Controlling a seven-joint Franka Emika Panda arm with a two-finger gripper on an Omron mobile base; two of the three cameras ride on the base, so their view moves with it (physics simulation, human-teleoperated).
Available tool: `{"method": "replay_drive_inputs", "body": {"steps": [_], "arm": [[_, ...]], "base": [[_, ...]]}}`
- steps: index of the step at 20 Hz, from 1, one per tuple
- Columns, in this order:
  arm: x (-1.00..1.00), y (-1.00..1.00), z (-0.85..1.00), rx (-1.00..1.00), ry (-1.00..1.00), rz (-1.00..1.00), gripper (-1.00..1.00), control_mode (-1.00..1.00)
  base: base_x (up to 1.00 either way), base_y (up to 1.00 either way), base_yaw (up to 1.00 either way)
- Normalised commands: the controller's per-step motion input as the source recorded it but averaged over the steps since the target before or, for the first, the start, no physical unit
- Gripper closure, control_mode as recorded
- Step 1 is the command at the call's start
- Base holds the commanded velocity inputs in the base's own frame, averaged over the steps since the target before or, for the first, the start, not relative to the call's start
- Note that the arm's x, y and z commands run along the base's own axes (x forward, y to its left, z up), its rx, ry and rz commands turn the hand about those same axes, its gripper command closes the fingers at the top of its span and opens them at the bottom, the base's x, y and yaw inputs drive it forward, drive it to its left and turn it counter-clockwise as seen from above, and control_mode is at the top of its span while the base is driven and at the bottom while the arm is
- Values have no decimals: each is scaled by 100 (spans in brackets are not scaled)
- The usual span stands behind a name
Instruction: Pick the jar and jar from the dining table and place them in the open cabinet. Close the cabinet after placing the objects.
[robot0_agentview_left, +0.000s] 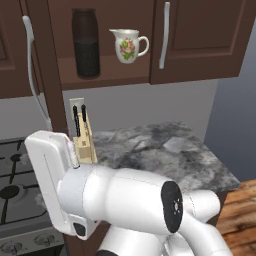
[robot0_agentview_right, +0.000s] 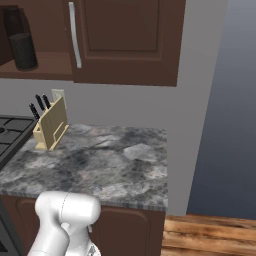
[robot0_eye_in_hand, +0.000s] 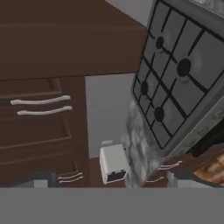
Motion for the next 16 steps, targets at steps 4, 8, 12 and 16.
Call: {"method": "replay_drive_inputs", "body": {"steps": [4, 8, 12, 16], "arm": [[32, 27, 5, 5, -1, -16, -100, -100], [35, 21, 2, 8, 0, -16, -100, -100], [23, 21, 10, 10, 0, -18, -100, -100], [4, 20, 17, 13, 0, -17, -100, -100]], "base": [[0, 0, 0], [0, 0, 0], [0, 0, 0], [0, 0, 0]]}}
